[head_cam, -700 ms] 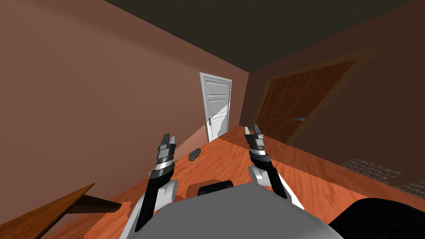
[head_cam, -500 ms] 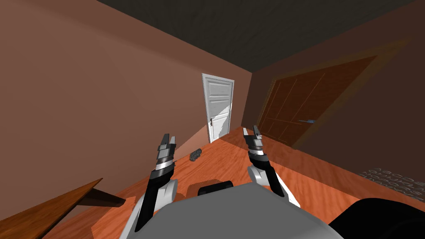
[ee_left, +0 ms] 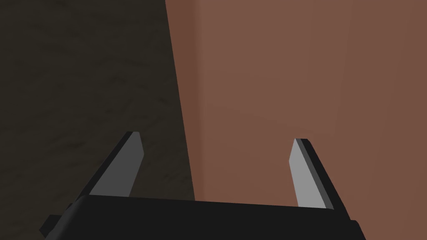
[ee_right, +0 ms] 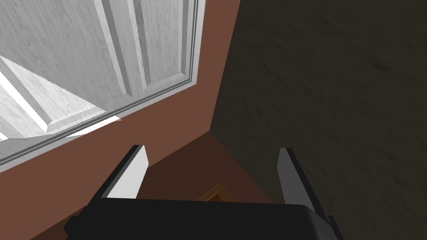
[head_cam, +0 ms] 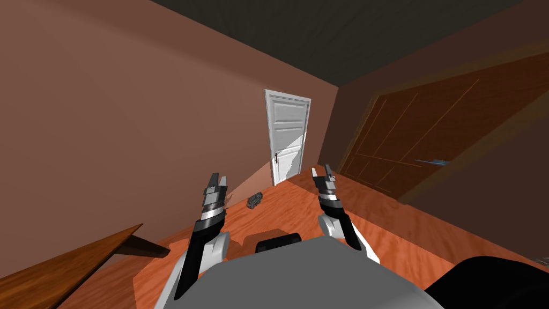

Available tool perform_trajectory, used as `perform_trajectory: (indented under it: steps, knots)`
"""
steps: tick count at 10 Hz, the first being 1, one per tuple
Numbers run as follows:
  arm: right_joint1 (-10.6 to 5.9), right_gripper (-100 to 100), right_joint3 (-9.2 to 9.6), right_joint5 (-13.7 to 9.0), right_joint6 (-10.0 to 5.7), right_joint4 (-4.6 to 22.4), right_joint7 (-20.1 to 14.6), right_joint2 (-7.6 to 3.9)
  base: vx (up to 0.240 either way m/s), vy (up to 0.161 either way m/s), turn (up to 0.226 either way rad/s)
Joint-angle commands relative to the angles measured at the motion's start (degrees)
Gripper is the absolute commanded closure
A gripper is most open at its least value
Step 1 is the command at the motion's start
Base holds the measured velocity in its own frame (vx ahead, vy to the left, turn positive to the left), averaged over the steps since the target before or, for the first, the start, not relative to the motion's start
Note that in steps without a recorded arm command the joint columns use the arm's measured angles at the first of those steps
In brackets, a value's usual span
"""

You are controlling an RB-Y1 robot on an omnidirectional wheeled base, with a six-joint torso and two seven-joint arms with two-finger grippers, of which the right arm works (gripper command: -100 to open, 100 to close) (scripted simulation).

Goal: Pull the door open

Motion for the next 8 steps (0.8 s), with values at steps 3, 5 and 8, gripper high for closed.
perform_trajectory:
  steps: [3, 5, 8]
  knots:
    - [-1.27, -100, 0.53, -2.54, -0.69, 4.2, -3.82, -0.73, 0.107, -0.055, 0.16]
    - [-2.12, -100, 0.97, -4.36, -1.27, 7.26, -6.54, -1.16, 0.111, -0.054, 0.196]
    - [-2.99, -100, 1.42, -6.24, -1.87, 10.41, -9.35, -1.59, 0.1, -0.047, 0.118]
